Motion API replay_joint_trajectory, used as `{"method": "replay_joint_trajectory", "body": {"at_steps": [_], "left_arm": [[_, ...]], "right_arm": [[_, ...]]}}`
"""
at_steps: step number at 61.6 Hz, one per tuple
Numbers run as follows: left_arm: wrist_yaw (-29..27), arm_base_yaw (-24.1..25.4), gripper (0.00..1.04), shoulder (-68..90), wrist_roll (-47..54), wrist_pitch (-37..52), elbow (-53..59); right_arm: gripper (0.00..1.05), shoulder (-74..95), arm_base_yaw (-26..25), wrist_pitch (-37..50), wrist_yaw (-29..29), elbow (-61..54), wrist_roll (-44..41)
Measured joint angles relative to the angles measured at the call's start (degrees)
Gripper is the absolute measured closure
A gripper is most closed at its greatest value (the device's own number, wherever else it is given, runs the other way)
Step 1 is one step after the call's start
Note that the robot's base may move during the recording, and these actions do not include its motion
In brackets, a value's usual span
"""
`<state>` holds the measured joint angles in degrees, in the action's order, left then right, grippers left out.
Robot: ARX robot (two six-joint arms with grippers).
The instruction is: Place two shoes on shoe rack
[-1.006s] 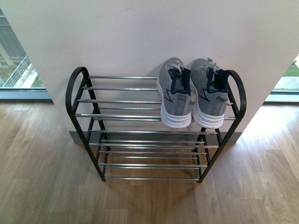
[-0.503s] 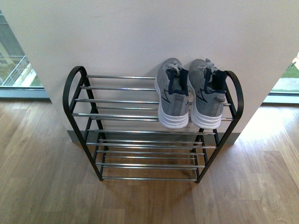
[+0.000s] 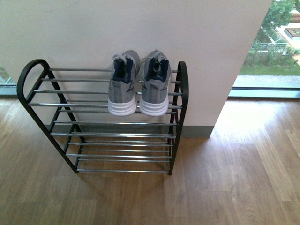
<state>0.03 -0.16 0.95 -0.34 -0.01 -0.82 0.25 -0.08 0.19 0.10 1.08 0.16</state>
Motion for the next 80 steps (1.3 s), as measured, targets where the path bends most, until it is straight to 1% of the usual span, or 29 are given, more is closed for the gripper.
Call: {"method": "replay_joint_trajectory", "body": {"at_steps": [80], "left_arm": [[0.0, 0.0, 0.09, 0.0, 0.0, 0.0, 0.0]], "right_arm": [[0.09, 0.0, 0.0, -0.1, 0.0, 0.0, 0.0]]}}
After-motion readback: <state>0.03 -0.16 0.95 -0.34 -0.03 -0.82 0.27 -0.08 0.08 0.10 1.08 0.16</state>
